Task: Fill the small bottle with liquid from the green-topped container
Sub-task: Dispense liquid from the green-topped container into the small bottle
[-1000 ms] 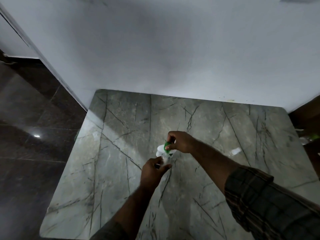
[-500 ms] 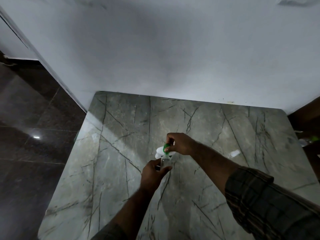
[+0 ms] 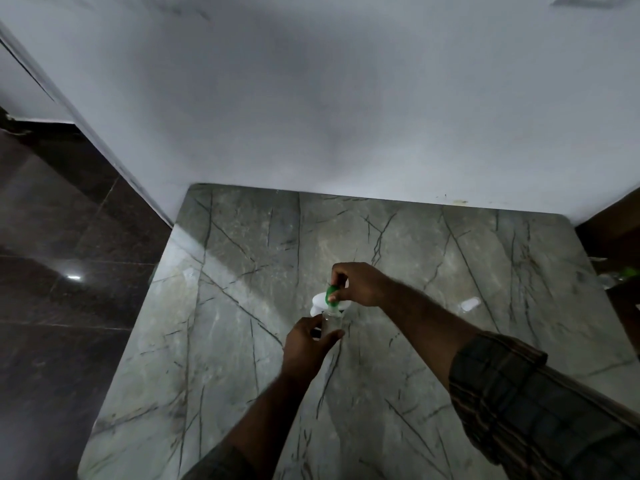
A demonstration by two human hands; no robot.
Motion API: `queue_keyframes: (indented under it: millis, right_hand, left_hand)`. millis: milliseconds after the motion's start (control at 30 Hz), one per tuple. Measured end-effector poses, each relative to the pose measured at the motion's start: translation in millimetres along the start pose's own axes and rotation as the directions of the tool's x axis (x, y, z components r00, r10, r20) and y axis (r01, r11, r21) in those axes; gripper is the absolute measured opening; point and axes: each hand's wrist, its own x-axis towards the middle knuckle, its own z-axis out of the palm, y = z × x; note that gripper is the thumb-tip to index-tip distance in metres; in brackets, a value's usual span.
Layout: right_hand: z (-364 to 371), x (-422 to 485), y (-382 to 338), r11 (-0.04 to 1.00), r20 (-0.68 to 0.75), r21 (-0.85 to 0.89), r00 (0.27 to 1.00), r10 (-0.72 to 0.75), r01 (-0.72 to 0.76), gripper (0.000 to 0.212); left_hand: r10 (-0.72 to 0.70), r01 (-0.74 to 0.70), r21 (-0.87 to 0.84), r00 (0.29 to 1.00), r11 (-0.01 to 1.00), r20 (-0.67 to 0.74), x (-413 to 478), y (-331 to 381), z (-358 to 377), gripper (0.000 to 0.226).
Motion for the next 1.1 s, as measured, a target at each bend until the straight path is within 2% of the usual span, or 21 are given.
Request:
queue_keyframes:
  millis: [433, 1100]
  right_hand:
    - [6.7, -4.4, 2.0, 1.0, -0.037, -0.015, 0.999, -0.008, 0.007, 0.03]
    - [3.4, -4.6, 0.7, 0.999, -0.057, -0.023, 0.998, -0.027, 0.025, 0.028]
  left_hand:
    - [0.03, -0.031, 0.043, 0.999, 0.999, 0.024, -1.1, 0.8, -3.6, 0.053]
    - [0.041, -0.041, 0.0, 0.998, 0.999, 0.044, 0.1, 3.4, -1.6, 0.047]
